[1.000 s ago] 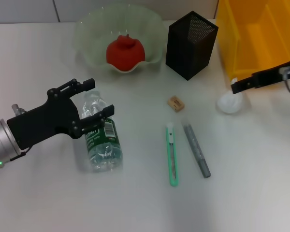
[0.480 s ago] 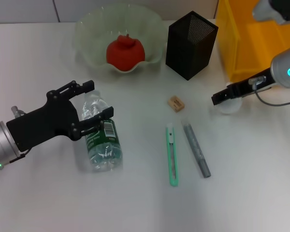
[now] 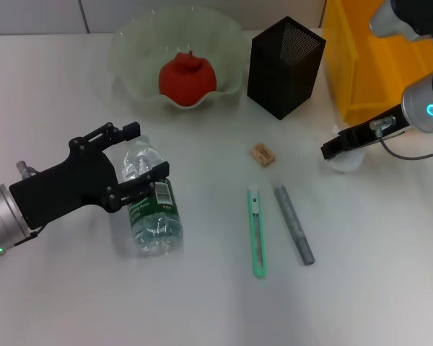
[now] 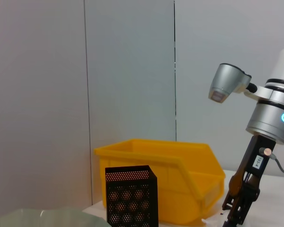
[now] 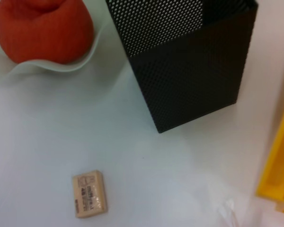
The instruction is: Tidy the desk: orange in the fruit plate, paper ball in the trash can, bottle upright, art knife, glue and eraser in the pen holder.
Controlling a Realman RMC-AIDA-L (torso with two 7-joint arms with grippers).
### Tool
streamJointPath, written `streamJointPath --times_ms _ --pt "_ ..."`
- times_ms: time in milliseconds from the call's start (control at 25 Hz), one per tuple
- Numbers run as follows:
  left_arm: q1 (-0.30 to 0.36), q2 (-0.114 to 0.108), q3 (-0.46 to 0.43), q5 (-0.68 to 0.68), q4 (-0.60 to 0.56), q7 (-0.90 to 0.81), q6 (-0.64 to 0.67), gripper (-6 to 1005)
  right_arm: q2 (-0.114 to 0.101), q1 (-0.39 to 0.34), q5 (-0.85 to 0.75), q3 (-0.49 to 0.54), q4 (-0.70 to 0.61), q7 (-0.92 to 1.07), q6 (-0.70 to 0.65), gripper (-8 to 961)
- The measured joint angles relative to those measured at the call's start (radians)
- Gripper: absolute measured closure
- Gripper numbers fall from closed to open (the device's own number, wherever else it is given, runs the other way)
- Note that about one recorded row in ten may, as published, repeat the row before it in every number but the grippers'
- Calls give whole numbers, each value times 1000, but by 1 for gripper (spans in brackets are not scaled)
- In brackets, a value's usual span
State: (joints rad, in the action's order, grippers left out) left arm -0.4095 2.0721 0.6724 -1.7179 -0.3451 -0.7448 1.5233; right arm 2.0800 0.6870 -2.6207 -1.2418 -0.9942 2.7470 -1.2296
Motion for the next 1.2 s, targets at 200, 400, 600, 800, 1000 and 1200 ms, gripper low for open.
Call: streamJointPath --times_ms 200,400,600,800,1000,1200 --pt "0 0 -4 1 15 22 -1 195 3 -36 15 5 -97 0 -57 396" --pt "0 -1 -4 2 15 22 2 195 0 -105 68 52 -415 1 -181 410" --pt "0 -1 -4 2 16 22 2 195 -9 -110 39 197 -586 -25 -183 411" --pt "-2 -1 -4 1 17 22 1 195 -31 -71 11 298 -498 -128 -38 411" --pt "-6 -1 -4 1 18 22 1 195 -67 15 25 331 -246 -175 89 409" --pt "-11 0 -4 3 18 22 6 194 -75 44 23 332 -148 -193 132 363"
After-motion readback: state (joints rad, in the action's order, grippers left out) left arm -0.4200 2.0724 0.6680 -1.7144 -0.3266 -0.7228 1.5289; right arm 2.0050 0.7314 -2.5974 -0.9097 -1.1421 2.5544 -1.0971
